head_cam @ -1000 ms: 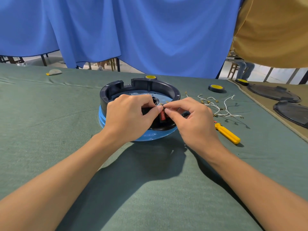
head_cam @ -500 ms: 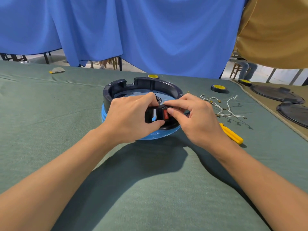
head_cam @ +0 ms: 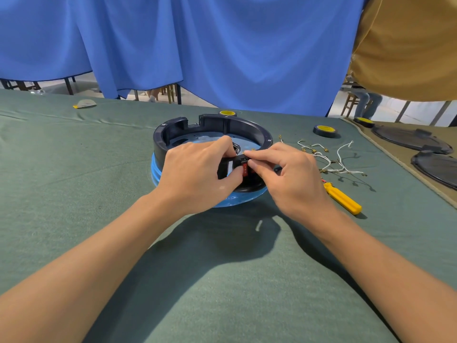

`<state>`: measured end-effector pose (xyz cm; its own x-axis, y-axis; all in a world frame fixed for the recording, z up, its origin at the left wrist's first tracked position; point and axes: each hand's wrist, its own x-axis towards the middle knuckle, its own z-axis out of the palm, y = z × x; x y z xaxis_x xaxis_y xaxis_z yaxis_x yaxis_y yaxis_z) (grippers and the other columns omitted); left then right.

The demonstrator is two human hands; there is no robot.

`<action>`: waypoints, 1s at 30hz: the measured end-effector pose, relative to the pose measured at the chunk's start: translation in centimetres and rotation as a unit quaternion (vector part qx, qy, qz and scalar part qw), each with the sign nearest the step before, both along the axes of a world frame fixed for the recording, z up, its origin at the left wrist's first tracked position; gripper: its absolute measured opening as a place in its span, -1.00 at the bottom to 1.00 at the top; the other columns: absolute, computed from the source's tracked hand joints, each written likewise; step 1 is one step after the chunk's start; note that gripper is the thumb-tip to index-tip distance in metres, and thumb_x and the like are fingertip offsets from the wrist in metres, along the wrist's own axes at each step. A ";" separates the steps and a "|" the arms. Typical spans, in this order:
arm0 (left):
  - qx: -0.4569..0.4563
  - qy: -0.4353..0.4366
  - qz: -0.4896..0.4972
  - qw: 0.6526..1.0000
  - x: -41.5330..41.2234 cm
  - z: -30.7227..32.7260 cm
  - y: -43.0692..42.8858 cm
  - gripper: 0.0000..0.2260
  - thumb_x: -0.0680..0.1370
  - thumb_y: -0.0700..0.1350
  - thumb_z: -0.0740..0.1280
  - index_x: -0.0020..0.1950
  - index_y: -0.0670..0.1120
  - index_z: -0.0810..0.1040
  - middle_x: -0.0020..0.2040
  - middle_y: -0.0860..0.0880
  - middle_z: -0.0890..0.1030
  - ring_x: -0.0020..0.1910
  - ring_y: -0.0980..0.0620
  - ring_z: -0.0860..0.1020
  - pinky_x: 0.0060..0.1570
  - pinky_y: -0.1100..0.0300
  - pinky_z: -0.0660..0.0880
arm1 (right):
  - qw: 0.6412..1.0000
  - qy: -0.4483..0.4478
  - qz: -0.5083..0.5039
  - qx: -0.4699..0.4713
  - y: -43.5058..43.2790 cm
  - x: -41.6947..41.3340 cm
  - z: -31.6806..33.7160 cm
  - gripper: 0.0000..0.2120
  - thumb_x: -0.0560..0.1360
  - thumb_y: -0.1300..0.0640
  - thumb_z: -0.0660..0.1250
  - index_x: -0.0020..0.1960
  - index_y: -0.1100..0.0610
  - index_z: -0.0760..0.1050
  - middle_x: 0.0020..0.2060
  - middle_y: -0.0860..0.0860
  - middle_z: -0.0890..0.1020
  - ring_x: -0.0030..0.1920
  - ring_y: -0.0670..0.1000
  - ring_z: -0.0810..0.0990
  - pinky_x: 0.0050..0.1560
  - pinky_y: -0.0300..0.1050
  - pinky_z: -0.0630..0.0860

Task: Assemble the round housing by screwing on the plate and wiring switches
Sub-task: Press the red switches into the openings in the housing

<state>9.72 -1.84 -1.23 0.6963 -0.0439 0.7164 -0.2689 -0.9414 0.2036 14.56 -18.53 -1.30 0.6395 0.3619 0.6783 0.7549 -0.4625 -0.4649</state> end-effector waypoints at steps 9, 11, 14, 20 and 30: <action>-0.044 -0.028 0.021 0.998 0.3 -0.3 -0.6 -0.73 0.54 0.14 0.28 -0.15 -0.02 0.62 -0.34 0.06 0.63 -0.31 -0.05 0.56 -0.28 0.16 0.21 | 0.999 0.026 0.002 0.021 0.1 0.2 0.4 -0.87 0.49 0.18 0.42 0.02 0.08 0.69 -0.18 0.00 0.68 -0.16 -0.04 0.61 -0.17 -0.21 0.49; -0.034 -0.032 0.021 0.999 0.3 -0.3 -0.7 -0.71 0.52 0.14 0.26 -0.17 -0.03 0.62 -0.36 0.06 0.63 -0.33 -0.06 0.57 -0.30 0.16 0.25 | 0.999 0.048 0.002 0.025 0.2 0.4 0.6 -0.89 0.48 0.14 0.43 -0.01 0.05 0.70 -0.19 -0.03 0.69 -0.15 -0.05 0.63 -0.15 -0.16 0.51; -0.010 -0.057 0.025 0.998 0.2 -0.3 -0.8 -0.74 0.52 0.09 0.30 -0.21 -0.06 0.61 -0.39 0.07 0.61 -0.39 -0.07 0.55 -0.31 0.19 0.23 | 0.998 0.051 0.000 0.028 0.1 0.7 0.6 -0.91 0.47 0.12 0.44 -0.04 0.02 0.69 -0.21 -0.04 0.68 -0.16 -0.04 0.63 -0.18 -0.17 0.49; 0.032 -0.077 -0.002 0.996 0.2 -0.3 0.1 -0.75 0.55 0.06 0.33 -0.13 -0.09 0.66 -0.29 0.03 0.68 -0.32 -0.09 0.61 -0.28 0.10 0.47 | 0.999 -0.017 -0.032 -0.011 -0.8 0.7 0.3 -0.87 0.50 0.11 0.40 0.03 0.01 0.67 -0.25 -0.03 0.64 -0.22 -0.01 0.58 -0.17 -0.12 0.50; 0.063 -0.049 0.021 0.997 0.4 -0.5 1.3 -0.67 0.52 0.16 0.28 -0.21 -0.05 0.65 -0.44 0.04 0.59 -0.44 -0.13 0.55 -0.35 0.21 0.25 | 0.929 0.142 -0.178 -0.291 -4.6 1.4 0.4 -0.58 0.41 -0.26 0.35 0.14 -0.05 0.58 0.00 -0.02 0.61 0.07 0.10 0.53 0.03 -0.05 0.44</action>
<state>10.12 -0.52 -1.69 0.6259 -0.1094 0.7722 -0.2409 -0.9688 0.0579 15.97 -23.18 -0.89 0.9118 0.3462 0.2208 0.3918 -0.8945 -0.2153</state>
